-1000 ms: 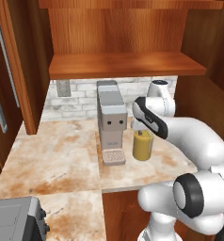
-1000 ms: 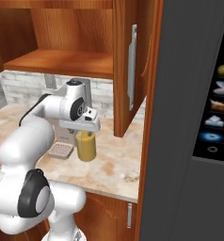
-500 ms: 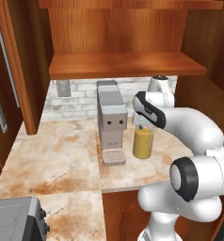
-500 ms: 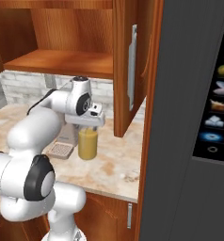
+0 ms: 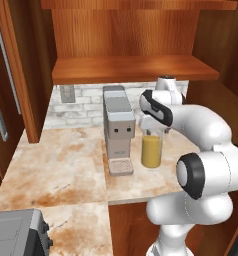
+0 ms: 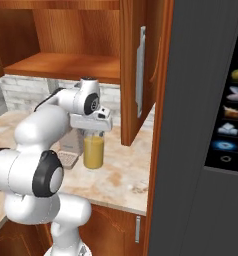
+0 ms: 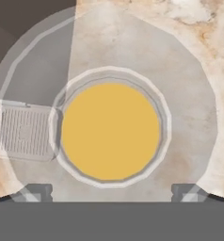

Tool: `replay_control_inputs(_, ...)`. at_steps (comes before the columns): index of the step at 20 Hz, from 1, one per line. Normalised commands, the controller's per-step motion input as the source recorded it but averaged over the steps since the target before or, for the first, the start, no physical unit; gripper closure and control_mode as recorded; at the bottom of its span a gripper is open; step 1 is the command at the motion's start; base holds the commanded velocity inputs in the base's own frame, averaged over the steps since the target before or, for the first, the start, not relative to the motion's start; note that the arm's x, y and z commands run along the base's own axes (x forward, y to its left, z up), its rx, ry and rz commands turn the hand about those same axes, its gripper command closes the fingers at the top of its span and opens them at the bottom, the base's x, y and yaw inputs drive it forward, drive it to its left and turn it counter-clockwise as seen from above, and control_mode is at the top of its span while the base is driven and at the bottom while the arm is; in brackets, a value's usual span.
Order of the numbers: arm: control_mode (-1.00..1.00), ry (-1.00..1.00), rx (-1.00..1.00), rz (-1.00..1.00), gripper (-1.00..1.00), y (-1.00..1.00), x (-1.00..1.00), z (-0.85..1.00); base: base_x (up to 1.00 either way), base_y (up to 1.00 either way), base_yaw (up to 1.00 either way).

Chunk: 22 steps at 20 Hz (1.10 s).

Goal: There is a tray on the dining counter. Grab the cup, mug, and pitcher and place them on the tray. The pitcher may be placed next to the tray if it cannot fit the tray.

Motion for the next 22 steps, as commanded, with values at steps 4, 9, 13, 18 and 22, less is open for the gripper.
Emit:
replay_control_inputs(4,-1.0,0.12,0.0,0.0,-1.0,0.0,0.0,-0.29,0.0,0.0,0.0)
replay_control_inputs(9,-1.0,0.05,0.0,0.0,-1.0,0.0,0.0,-0.13,0.0,0.0,0.0)
replay_control_inputs(13,-1.0,0.0,0.0,0.0,-1.0,0.0,0.0,0.0,0.0,0.0,0.0)
replay_control_inputs(18,-1.0,0.0,0.0,0.0,-1.0,0.0,0.0,0.0,0.0,0.0,0.0)
replay_control_inputs(22,-1.0,0.0,0.0,0.0,-1.0,0.0,-0.08,-0.08,0.0,0.0,0.0)
